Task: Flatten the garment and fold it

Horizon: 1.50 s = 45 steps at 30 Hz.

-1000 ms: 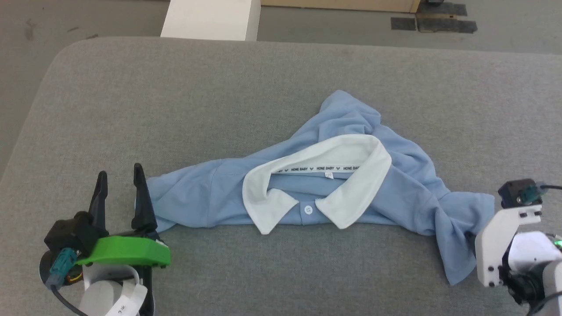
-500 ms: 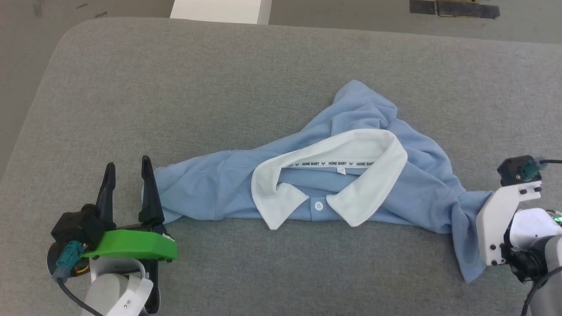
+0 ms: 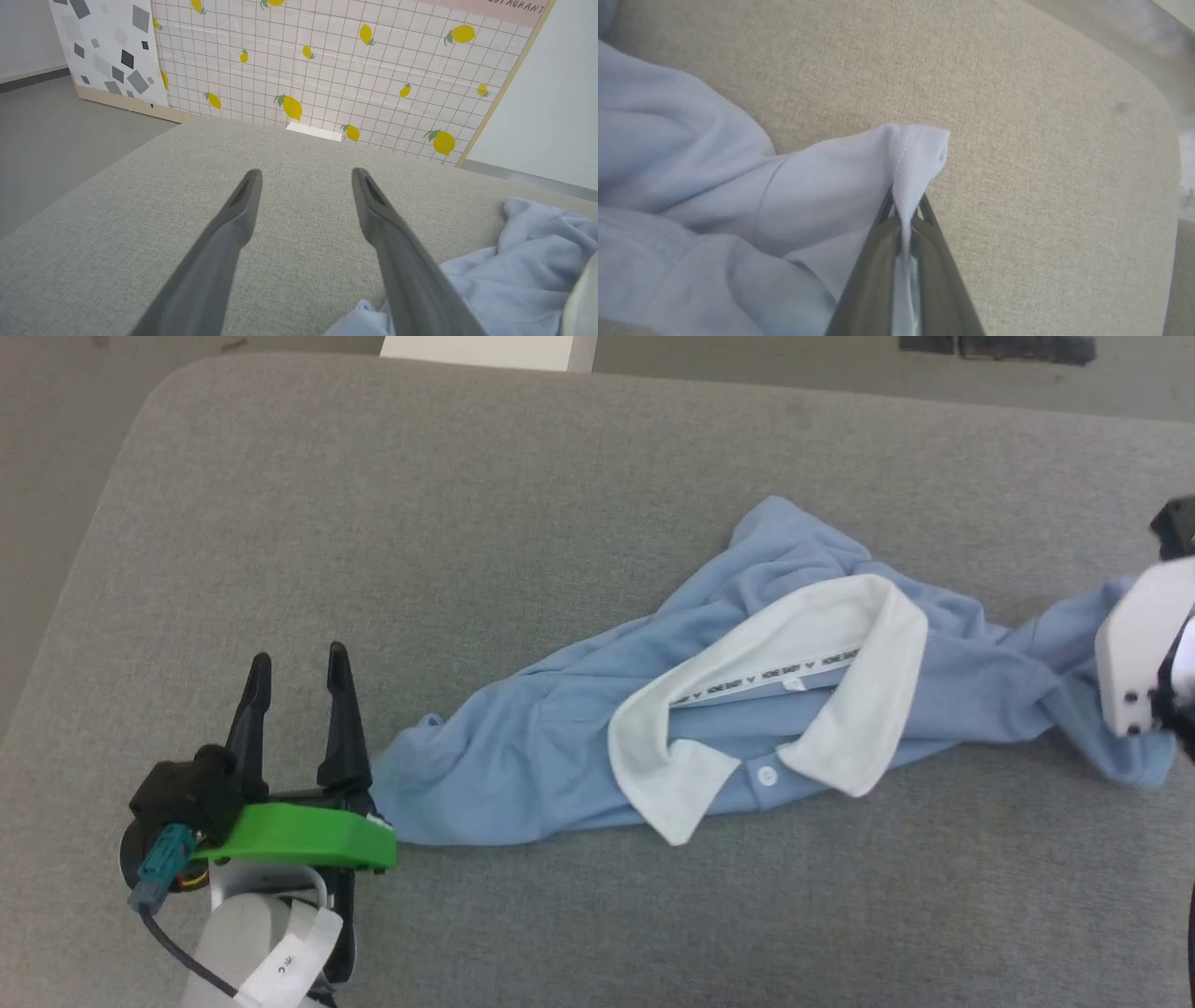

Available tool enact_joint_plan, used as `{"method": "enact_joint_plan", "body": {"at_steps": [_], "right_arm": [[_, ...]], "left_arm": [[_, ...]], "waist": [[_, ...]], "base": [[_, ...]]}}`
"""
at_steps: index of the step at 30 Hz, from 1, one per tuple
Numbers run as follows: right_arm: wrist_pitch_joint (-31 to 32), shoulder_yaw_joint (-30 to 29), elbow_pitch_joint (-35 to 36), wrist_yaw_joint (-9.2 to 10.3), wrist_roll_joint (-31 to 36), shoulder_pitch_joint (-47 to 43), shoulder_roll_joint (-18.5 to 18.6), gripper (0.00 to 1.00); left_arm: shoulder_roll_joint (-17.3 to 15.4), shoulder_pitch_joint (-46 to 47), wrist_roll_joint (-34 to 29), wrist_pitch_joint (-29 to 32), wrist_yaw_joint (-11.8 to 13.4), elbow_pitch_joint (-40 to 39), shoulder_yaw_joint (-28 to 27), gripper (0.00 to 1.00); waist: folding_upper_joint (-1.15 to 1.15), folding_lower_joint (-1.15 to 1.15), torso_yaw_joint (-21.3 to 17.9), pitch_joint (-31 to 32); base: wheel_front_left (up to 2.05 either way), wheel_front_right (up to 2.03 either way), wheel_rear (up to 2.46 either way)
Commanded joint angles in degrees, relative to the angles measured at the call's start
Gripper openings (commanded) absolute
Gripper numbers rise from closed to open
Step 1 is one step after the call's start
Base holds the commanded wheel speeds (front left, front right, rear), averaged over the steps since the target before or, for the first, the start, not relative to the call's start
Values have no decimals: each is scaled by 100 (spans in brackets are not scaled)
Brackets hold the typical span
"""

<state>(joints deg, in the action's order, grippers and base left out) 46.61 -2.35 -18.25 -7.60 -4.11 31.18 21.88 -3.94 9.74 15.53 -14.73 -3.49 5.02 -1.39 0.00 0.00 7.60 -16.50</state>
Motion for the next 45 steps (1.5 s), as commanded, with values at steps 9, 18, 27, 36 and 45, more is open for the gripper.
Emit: {"method": "enact_joint_plan", "body": {"at_steps": [9, 18, 27, 36, 45], "right_arm": [[-162, -18, -936, 11, 305, 546, -126, 40], [-1295, -546, -990, 11, -59, 414, -498, 100], [-3266, -1043, -461, 11, -468, -414, -945, 100], [-3815, -1351, 32, 11, -615, -1509, -1369, 100], [-3629, -1529, 438, 11, -543, -1788, -1456, 100]], "left_arm": [[42, 171, -67, -27, -44, 49, 47, 100], [37, 47, -79, -27, -60, 221, -3, 100], [-40, -164, -72, -27, -54, 312, -54, 100], [-80, -349, -13, 21, -20, 284, -55, 100], [-403, -92, 68, 1886, -130, 175, 330, 100]], "waist": [[0, 0, 243, -216], [0, 0, 37, 165], [0, 0, -206, 600], [0, 0, -308, 808], [0, 0, -273, 754]], "base": [[0, 0, 0], [0, 0, 0], [0, 0, 0], [0, 0, 0], [0, 0, 0]]}}
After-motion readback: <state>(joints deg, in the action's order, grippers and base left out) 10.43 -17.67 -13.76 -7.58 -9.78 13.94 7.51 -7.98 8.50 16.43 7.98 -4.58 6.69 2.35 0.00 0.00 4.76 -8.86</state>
